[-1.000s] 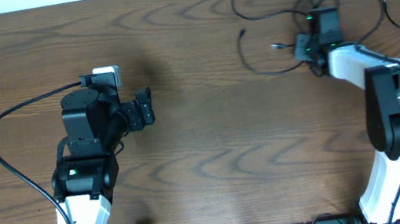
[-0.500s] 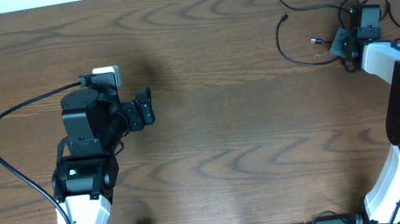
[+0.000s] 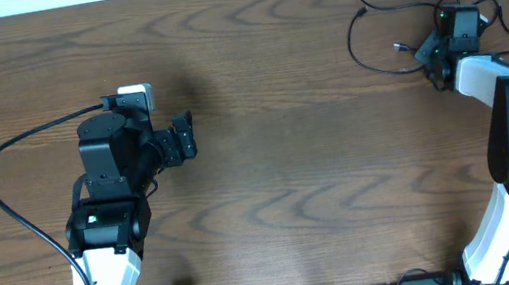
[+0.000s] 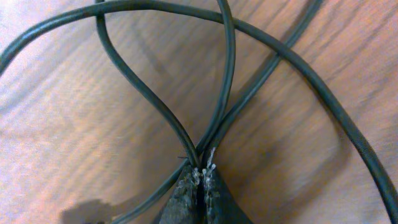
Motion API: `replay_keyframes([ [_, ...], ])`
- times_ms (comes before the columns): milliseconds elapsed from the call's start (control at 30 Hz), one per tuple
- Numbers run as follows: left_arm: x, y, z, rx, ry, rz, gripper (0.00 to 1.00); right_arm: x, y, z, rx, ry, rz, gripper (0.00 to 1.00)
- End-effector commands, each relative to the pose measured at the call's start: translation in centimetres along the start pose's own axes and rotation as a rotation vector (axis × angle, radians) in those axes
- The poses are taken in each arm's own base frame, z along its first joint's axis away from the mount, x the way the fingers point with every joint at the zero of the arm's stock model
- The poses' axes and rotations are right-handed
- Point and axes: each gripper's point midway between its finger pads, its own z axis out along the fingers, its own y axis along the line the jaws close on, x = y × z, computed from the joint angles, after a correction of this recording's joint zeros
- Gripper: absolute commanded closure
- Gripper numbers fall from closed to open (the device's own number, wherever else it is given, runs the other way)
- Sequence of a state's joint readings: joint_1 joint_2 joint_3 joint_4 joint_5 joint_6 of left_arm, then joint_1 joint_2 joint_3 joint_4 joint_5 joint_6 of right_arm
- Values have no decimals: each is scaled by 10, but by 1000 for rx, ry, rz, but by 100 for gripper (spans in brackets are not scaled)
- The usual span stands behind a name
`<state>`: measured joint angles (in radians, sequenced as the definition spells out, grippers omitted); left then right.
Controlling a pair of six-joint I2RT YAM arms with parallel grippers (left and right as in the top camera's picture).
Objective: Untangle cables
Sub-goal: 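Drag the grasped black cables up to the top-right corner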
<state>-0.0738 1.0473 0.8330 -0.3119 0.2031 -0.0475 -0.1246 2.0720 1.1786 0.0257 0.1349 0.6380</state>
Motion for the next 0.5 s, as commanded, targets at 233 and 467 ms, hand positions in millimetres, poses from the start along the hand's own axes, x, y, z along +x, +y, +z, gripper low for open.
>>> replay_keyframes([
  [233, -9, 0, -2, -8, -17, 15, 9, 10, 12, 7, -45, -5, 182, 99],
  [467, -9, 0, -2, -8, -17, 15, 9, 7, 35, -7, -142, 53, 48, 74],
])
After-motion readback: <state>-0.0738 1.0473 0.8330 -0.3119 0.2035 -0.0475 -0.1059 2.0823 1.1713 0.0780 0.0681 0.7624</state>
